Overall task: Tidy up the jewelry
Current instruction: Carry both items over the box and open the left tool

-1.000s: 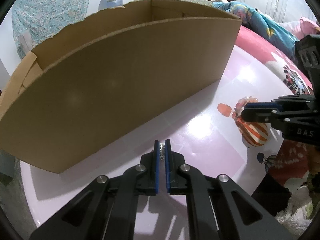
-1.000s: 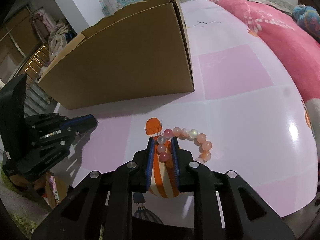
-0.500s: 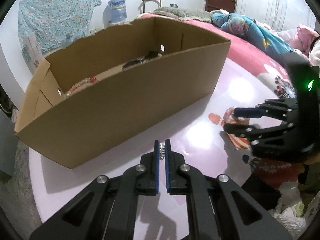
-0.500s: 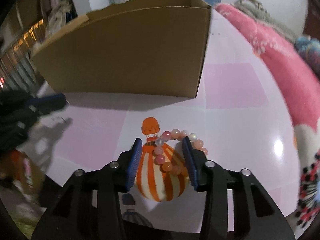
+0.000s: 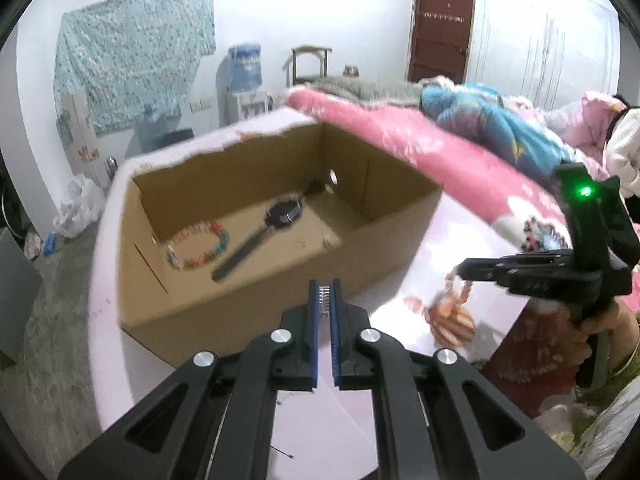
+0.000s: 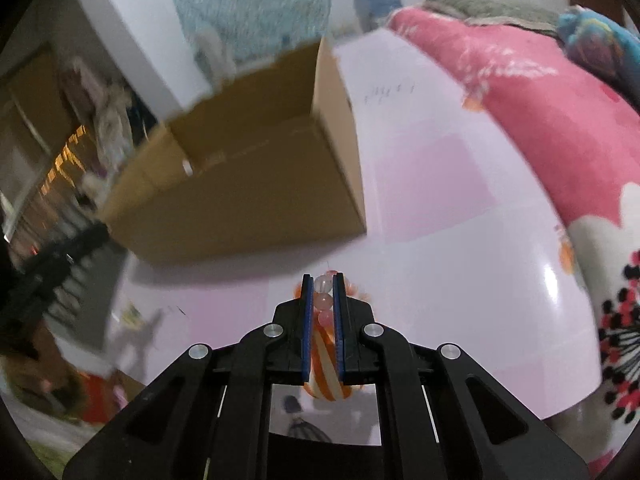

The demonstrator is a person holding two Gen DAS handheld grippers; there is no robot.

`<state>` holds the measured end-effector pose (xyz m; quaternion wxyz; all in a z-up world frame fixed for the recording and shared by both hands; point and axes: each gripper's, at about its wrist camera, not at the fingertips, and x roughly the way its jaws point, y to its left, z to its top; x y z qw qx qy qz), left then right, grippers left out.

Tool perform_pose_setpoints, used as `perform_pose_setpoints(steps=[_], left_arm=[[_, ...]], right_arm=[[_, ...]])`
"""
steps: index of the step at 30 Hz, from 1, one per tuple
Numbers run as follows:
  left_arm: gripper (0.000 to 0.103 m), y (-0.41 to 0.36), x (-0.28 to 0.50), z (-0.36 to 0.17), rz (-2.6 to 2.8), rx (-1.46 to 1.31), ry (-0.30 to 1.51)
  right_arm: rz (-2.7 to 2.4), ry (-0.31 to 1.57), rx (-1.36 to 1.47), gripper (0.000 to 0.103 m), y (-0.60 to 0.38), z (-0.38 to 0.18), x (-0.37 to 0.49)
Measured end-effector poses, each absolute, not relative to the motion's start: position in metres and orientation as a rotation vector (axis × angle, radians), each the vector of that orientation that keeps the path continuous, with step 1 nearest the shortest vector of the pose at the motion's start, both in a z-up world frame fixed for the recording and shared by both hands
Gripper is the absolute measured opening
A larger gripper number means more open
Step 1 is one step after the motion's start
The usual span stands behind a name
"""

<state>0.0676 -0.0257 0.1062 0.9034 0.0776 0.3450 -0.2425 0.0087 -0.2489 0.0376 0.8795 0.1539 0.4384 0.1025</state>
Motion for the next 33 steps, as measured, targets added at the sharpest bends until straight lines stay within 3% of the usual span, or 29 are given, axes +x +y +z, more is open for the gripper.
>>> perform_pose_setpoints(steps=[8,13,23,33], left_arm=[[0.004,0.004,0.1,0.138,-0.437,0.134,0.653],[0.004,0.016,0.139,0.134,-0.421,0.127,0.743],[0.005,0.013,0.209,0.092,-0.4,0.235,0.989],[0.005,0.021,0.219,0.079,-0.367,0.226,1.035]], right_arm=[[0.283,0.709,0.341,0.007,-0.255,0.112,0.028],[0.383,0.627,0.341,0.007,-0.249,0.143,0.059],[0.491,0.722,0.347,0.007,-0.214,0.121,0.125],[0.499,0.759,0.351,0.007,-0.218,0.115,0.126]])
